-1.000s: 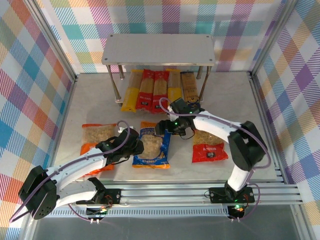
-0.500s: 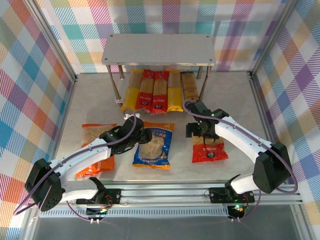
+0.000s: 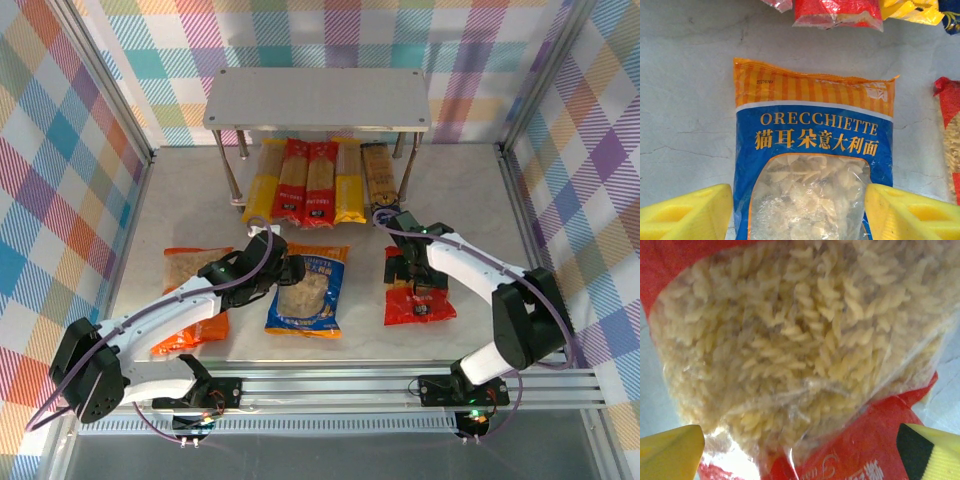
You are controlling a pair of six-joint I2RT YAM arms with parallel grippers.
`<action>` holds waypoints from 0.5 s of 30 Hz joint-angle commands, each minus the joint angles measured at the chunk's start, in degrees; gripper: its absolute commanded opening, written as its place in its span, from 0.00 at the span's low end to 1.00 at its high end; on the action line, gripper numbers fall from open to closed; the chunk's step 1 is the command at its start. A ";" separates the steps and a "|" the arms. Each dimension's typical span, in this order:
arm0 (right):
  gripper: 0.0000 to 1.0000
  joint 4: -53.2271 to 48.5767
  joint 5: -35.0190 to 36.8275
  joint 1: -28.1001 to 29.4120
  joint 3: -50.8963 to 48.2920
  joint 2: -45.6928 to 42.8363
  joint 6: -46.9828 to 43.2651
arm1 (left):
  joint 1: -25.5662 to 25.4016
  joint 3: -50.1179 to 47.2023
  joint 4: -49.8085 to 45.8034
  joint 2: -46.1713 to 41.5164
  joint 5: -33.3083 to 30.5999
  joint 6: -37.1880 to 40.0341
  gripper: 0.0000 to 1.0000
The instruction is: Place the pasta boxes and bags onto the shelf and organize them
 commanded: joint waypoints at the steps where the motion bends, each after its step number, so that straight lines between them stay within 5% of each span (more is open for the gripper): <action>1: 0.99 2.58 -1.59 -2.29 -1.68 1.24 -0.26 | 0.65 -0.79 -1.15 -1.04 -1.33 0.46 0.70; 15: 0.94 6.24 -10.31 -4.56 -5.41 7.21 -2.22 | 1.07 -0.51 -0.98 -0.57 -1.12 0.65 0.70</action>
